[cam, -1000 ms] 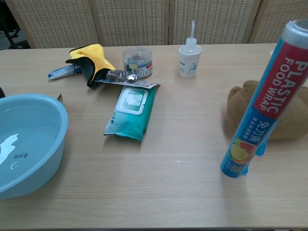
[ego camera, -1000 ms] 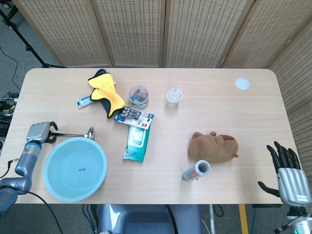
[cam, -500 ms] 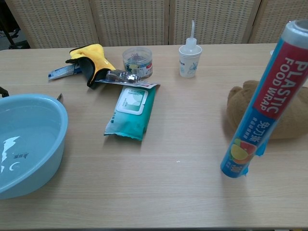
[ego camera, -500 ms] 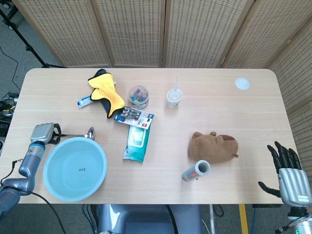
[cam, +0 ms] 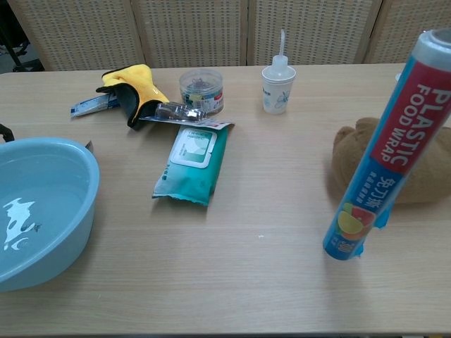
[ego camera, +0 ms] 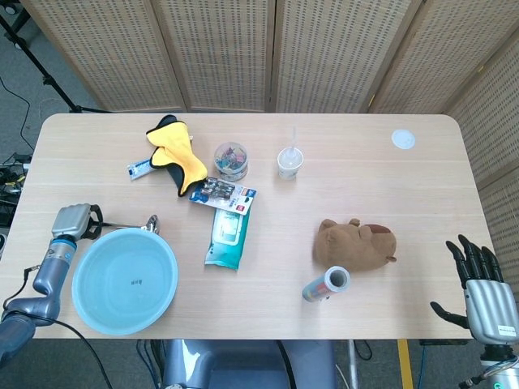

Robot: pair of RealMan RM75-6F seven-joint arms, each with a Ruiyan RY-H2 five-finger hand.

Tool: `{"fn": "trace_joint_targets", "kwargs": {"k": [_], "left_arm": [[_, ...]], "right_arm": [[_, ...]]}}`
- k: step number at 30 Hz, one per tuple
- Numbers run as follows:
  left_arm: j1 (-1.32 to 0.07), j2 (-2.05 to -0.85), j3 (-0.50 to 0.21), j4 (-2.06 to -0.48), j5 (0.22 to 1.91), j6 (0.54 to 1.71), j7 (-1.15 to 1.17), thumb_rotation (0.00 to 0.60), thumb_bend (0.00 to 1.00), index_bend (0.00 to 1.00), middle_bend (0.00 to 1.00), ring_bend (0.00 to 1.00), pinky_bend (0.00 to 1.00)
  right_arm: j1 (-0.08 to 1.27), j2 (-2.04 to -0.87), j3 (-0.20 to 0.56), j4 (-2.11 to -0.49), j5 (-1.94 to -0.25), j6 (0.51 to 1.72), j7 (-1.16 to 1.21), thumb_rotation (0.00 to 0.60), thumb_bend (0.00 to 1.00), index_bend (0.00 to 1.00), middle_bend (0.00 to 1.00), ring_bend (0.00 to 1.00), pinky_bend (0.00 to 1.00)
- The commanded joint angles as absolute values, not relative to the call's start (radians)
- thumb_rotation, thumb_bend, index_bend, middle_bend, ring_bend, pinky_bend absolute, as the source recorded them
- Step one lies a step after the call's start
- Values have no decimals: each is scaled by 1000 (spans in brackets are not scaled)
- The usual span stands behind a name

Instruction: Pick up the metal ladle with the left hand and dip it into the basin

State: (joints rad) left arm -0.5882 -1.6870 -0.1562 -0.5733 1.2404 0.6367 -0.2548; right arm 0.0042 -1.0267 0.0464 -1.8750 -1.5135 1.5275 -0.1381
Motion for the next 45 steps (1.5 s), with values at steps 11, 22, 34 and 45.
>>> {"fn": "trace_joint_targets", "kwargs": {"k": [11,22,34,45], "left_arm": [[-557,-1572,-175,-693,1259,750,-291,600,609,800,961,969,947],[-507,-1404,-185,-884,1289,884,-301,600,629,805,961,969,947],[-419,-1189,-142,-1196,1422,1137,-210,600,634,807,961,969,947],[-388,-1183,-43,-1285,1554,1212,-70,600,633,808,961,969,947]], "right_arm": [[2,-1021,41,-1883,-1523,1530,-130,600,0,0,0,0,0],[-1,-1014,37,-1892,-1534,1536,-120,600,0,0,0,0,0],[-7,-1001,34,-1905,-1551,1548,-101,600,0,0,0,0,0],[-12,-976,37,-1912,-1556,1561,-57,600,0,0,0,0,0]]}}
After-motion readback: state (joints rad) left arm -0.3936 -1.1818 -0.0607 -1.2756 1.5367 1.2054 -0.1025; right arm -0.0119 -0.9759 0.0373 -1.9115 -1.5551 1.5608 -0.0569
